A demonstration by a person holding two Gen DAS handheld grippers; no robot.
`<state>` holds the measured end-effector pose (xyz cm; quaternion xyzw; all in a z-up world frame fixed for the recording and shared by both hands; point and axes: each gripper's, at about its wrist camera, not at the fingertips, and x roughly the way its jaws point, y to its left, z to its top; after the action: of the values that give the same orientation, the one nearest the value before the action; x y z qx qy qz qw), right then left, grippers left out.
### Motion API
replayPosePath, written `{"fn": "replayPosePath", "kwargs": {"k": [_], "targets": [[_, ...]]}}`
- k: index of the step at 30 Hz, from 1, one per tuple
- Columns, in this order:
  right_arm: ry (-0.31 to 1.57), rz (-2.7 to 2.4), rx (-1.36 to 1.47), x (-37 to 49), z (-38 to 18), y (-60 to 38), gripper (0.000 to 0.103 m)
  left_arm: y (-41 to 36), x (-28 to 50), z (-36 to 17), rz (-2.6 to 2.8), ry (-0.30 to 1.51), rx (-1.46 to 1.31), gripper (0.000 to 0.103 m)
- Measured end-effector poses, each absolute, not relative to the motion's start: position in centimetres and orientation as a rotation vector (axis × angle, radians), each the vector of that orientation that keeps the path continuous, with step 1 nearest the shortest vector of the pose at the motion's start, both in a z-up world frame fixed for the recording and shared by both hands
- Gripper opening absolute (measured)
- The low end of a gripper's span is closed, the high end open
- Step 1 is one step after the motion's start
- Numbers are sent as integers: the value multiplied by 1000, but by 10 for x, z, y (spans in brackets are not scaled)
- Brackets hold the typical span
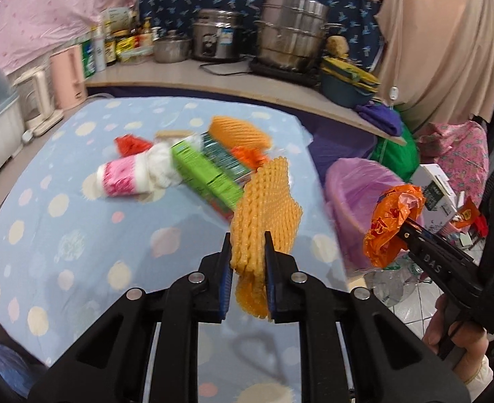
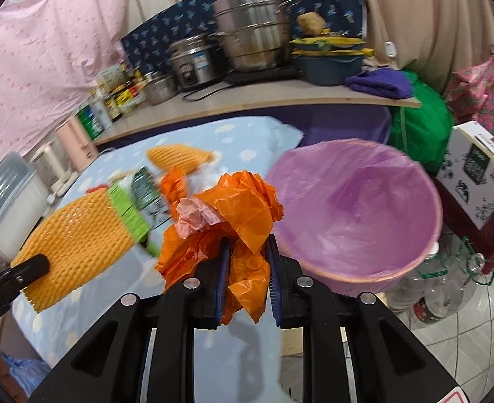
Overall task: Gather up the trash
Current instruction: 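Carry both items over the pink bin and open both grippers to drop them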
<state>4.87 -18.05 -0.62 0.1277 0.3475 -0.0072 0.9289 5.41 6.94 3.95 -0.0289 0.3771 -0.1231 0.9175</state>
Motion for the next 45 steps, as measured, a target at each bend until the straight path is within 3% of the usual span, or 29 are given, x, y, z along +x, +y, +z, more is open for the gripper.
{"fn": "replayPosePath", "kwargs": {"k": [8, 20, 23, 25, 32, 45], "targets": [[687, -187, 299, 72, -12, -257, 20, -18, 89, 48, -399, 738, 0, 16], [772, -264, 335, 113, -60, -306, 24, -122, 147, 3, -499, 800, 87, 17], [784, -280, 342, 115, -66, -311, 33, -136, 156, -10, -512, 821, 115, 27], [768, -288, 353, 113, -66, -313, 46, -142, 159, -15, -502, 823, 128, 38], [738, -294, 355, 111, -57, -315, 47, -136, 160, -14, -459, 802, 117, 58], [727, -229, 325, 106, -40, -278, 48, -95, 154, -4, -346, 789, 73, 68]]}}
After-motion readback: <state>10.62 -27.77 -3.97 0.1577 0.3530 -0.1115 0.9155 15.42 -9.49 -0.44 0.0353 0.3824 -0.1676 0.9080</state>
